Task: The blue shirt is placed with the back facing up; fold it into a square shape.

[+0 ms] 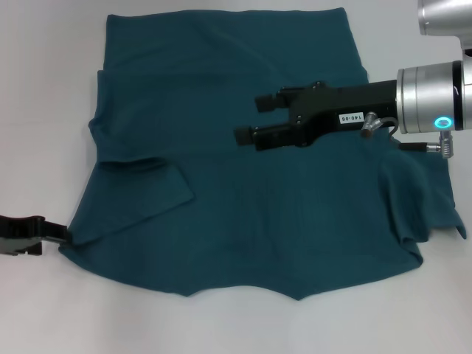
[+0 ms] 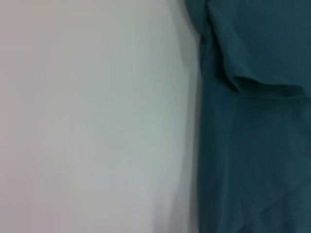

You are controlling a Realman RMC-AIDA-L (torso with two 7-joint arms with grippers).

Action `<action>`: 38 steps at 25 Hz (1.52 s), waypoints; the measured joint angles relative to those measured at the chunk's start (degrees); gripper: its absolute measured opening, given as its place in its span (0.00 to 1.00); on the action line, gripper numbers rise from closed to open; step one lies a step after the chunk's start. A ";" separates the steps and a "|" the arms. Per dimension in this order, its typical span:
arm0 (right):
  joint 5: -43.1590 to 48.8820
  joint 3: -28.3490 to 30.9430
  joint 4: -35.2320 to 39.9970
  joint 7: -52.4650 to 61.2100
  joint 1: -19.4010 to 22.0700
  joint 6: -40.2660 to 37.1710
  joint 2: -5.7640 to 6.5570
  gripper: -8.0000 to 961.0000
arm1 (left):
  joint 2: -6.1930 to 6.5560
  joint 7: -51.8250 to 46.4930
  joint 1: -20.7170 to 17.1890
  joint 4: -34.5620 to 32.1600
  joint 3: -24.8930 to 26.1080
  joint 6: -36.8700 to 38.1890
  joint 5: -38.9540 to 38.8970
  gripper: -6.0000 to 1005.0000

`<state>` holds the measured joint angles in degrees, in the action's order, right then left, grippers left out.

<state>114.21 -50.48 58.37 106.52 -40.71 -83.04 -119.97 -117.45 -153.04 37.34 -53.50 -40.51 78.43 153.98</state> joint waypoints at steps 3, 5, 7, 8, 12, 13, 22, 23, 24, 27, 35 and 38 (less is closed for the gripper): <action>-0.02 0.00 0.02 0.01 -0.07 0.09 0.00 0.92 | -0.21 0.97 0.36 0.38 -0.07 -0.05 -0.24 0.61; -0.04 0.00 0.02 0.01 -0.07 0.18 0.00 0.92 | -0.27 1.39 0.69 1.07 -0.07 -0.12 -0.27 0.61; -0.05 0.01 0.02 0.01 -0.07 0.23 0.00 0.92 | -0.27 1.65 1.11 1.95 -0.05 -0.21 -0.23 0.61; -0.05 0.01 -0.03 0.01 -0.07 0.25 0.00 0.92 | -0.27 1.84 1.30 2.38 -0.05 -0.21 -0.23 0.61; -0.05 0.03 -0.21 0.01 -0.07 0.25 0.00 0.92 | -0.32 2.35 1.76 3.16 -0.02 -0.24 -0.31 0.61; -0.05 0.03 -0.24 0.01 -0.05 0.25 0.00 0.92 | -0.39 2.50 1.83 3.16 -0.02 -0.26 -0.33 0.61; -0.05 0.03 -0.35 0.01 0.28 0.12 0.00 0.92 | -0.55 3.27 2.34 3.22 0.00 -0.47 -0.64 0.62; -0.05 0.03 -0.36 0.01 0.36 0.10 0.00 0.92 | -0.57 3.39 2.36 3.23 -0.01 -0.47 -0.66 0.62; -0.05 0.03 -0.37 0.01 0.42 0.07 0.00 0.92 | -0.59 3.49 2.38 3.23 -0.01 -0.47 -0.67 0.62; -0.06 0.03 -0.39 0.01 0.57 0.06 0.00 0.92 | -0.61 3.63 2.40 3.23 -0.01 -0.16 -0.69 0.62; 0.02 0.03 -0.46 0.06 0.70 0.25 0.00 0.92 | -0.47 3.84 2.31 3.18 0.00 0.46 -0.70 0.62; 0.01 0.03 -0.46 0.46 0.86 0.25 0.08 0.92 | -0.28 3.96 2.25 3.13 0.02 0.73 -0.71 0.62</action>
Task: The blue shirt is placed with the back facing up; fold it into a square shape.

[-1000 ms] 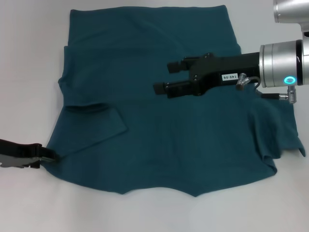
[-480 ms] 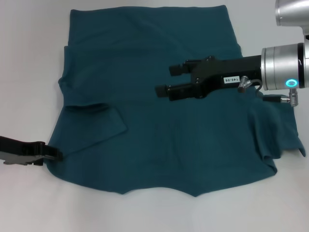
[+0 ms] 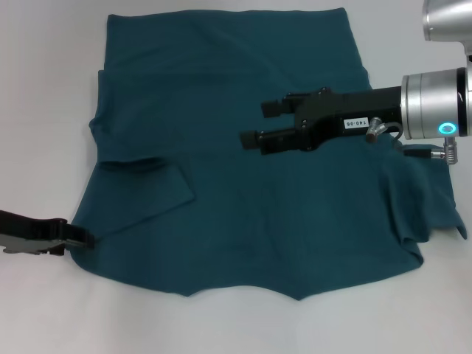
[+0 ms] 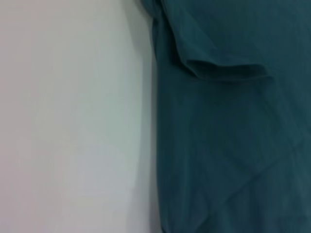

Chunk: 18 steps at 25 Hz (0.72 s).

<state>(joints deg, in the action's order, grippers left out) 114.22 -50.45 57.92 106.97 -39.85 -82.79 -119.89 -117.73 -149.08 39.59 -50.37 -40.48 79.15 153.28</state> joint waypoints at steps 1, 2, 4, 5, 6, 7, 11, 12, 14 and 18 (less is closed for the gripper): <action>0.00 0.00 0.00 0.16 0.03 0.00 0.02 0.92 | 0.01 0.11 0.00 0.00 0.02 0.10 0.00 0.62; 0.00 0.00 0.00 0.26 0.04 0.00 0.02 0.92 | 0.01 0.29 0.00 -0.04 0.09 0.23 0.00 0.62; -0.01 0.00 0.00 0.34 0.04 0.00 0.02 0.92 | 0.01 0.52 -0.04 -0.32 0.36 0.36 -0.12 0.62; -0.02 0.00 0.00 0.34 0.04 0.00 0.02 0.92 | 0.01 0.53 -0.07 -0.34 0.40 0.36 -0.23 0.63; -0.03 -0.01 0.00 0.34 0.04 0.00 0.02 0.92 | 0.03 0.54 -0.16 -0.37 0.46 0.40 -0.49 0.63; -0.03 0.00 0.02 0.34 0.04 0.00 0.01 0.92 | 0.08 0.56 -0.19 -0.36 0.46 0.41 -0.72 0.63; -0.06 0.00 0.09 0.34 -0.19 0.00 0.00 0.92 | 0.23 0.67 -0.25 -0.33 0.43 1.01 -1.66 0.63; -0.06 0.00 0.12 0.34 -0.30 -0.01 -0.02 0.92 | 0.31 0.66 -0.25 -0.53 0.53 1.08 -1.72 0.63; -0.06 0.00 0.23 0.34 -0.43 -0.01 -0.07 0.92 | 0.37 0.60 -0.28 -0.55 0.55 1.00 -1.74 0.63; -0.08 0.00 0.20 0.22 -0.47 -0.01 -0.10 0.92 | 0.27 0.57 -0.57 -0.30 0.65 0.11 -1.77 0.63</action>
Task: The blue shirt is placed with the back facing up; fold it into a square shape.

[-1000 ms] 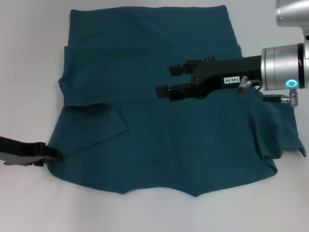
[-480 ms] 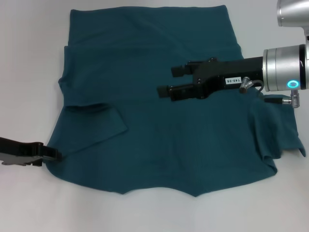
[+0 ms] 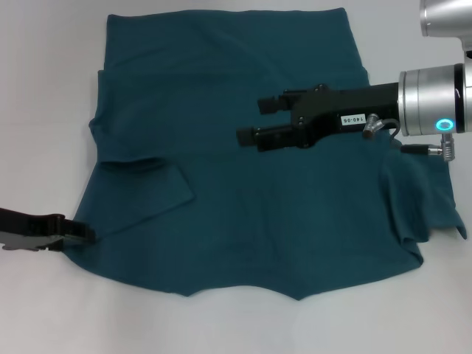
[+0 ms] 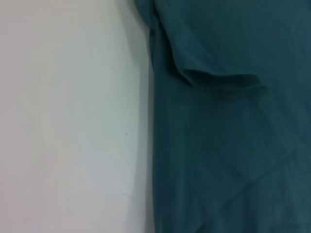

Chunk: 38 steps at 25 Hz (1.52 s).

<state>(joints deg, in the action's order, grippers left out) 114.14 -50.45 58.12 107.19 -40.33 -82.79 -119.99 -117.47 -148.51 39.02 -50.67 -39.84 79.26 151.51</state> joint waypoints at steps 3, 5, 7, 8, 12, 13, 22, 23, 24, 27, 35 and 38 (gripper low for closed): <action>0.00 0.00 -0.11 -0.10 -0.05 0.00 0.01 0.92 | -0.16 0.14 -0.11 0.20 0.04 -0.31 -0.08 0.63; -0.05 0.00 -0.08 -0.11 -0.12 0.00 0.02 0.92 | -0.17 0.11 -0.15 0.24 0.04 -0.68 0.01 0.67; -0.07 0.00 -0.02 -0.12 -0.17 0.00 0.02 0.92 | -0.13 -0.10 -0.25 0.27 0.02 -1.09 0.21 0.74; -0.07 0.00 -0.02 -0.12 -0.20 0.00 0.02 0.92 | -0.08 -0.24 -0.34 0.32 0.01 -1.21 0.23 0.77; -0.07 0.00 -0.20 -0.27 -0.21 0.00 0.03 0.92 | -0.02 -0.32 -0.51 0.40 0.02 -1.26 0.25 0.87; -0.07 0.00 -0.22 -0.28 -0.21 0.00 0.02 0.92 | -0.04 -0.31 -0.52 0.49 -0.09 -1.28 0.20 0.89; -0.06 -0.07 -0.29 -0.32 0.36 0.00 0.01 0.92 | 0.17 0.18 0.72 4.49 -0.44 -3.04 -0.04 0.92; -0.06 -0.10 -0.44 -0.32 0.40 0.00 0.00 0.92 | 0.17 0.26 0.72 4.60 -0.47 -3.09 -0.05 0.92; -0.06 -0.10 -0.56 -0.32 0.40 0.00 0.01 0.92 | 0.17 0.38 0.74 4.60 -0.47 -3.11 -0.13 0.92; -0.06 -0.09 -0.63 -0.25 0.48 0.00 0.06 0.92 | 0.13 0.57 0.75 4.49 -0.49 -3.08 -0.17 0.91; -0.06 -0.09 -0.27 0.22 1.39 -0.12 0.03 0.91 | 0.07 1.51 -0.25 3.08 0.03 -3.25 -1.37 0.72; 0.00 -0.07 -0.15 1.02 1.80 -0.10 0.05 0.91 | -0.01 1.55 -0.53 2.49 0.01 -3.23 -1.39 0.60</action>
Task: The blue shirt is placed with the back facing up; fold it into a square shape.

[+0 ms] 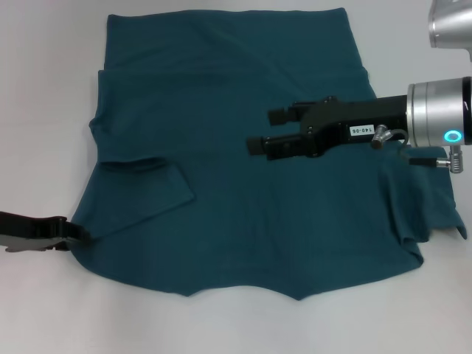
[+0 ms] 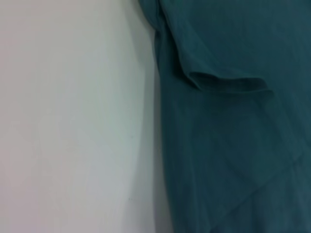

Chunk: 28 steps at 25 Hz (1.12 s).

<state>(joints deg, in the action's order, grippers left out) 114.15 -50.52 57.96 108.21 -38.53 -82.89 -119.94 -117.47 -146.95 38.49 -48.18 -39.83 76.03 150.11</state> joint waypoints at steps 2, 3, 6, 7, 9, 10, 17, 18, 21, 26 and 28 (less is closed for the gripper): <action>0.25 0.10 0.06 0.95 0.13 -0.02 0.12 0.91 | -0.05 0.02 -0.05 -0.01 -0.02 0.00 0.00 0.52; 0.66 0.20 0.31 1.91 0.23 -0.11 0.21 0.91 | -0.08 0.04 -0.08 -0.02 -0.06 0.00 0.00 0.50; 3.67 0.43 2.54 5.97 0.65 -0.26 0.39 0.91 | -0.11 0.30 -0.10 -0.04 -0.14 0.05 0.00 0.43; 8.35 0.43 5.39 10.49 0.80 -0.35 0.40 0.91 | -0.11 0.47 -0.10 -0.07 -0.15 0.10 0.00 0.41; 10.64 0.45 6.69 12.66 0.82 -0.44 0.41 0.91 | -0.12 0.77 -0.10 -0.12 -0.15 0.22 0.00 0.37; 13.40 0.54 8.03 15.15 0.82 -0.59 0.41 0.91 | -0.12 0.77 -0.10 -0.12 -0.15 0.22 0.00 0.35; 28.47 2.73 12.38 30.11 0.00 -4.60 1.18 0.91 | -0.07 1.56 -0.08 0.06 -0.38 0.67 0.00 0.13; 30.98 3.23 12.44 31.65 -0.45 -5.73 1.24 0.91 | -0.07 1.58 -0.06 0.09 -0.41 0.75 0.00 0.09; 38.83 3.65 12.40 36.20 -1.33 -7.72 1.20 0.91 | -0.05 1.70 0.03 0.15 -0.48 0.85 0.00 0.02; 46.33 3.69 11.01 41.66 -1.20 -6.18 0.86 0.91 | -0.22 2.52 0.16 0.44 -0.56 0.94 0.02 0.02; 46.63 3.71 10.59 42.07 -0.76 -5.59 0.85 0.91 | -0.26 2.93 0.23 0.59 -0.65 1.26 0.47 0.02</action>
<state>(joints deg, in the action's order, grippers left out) 160.78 -46.81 68.55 150.28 -39.29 -88.48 -119.09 -117.74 -144.02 38.72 -47.59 -40.48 77.29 150.58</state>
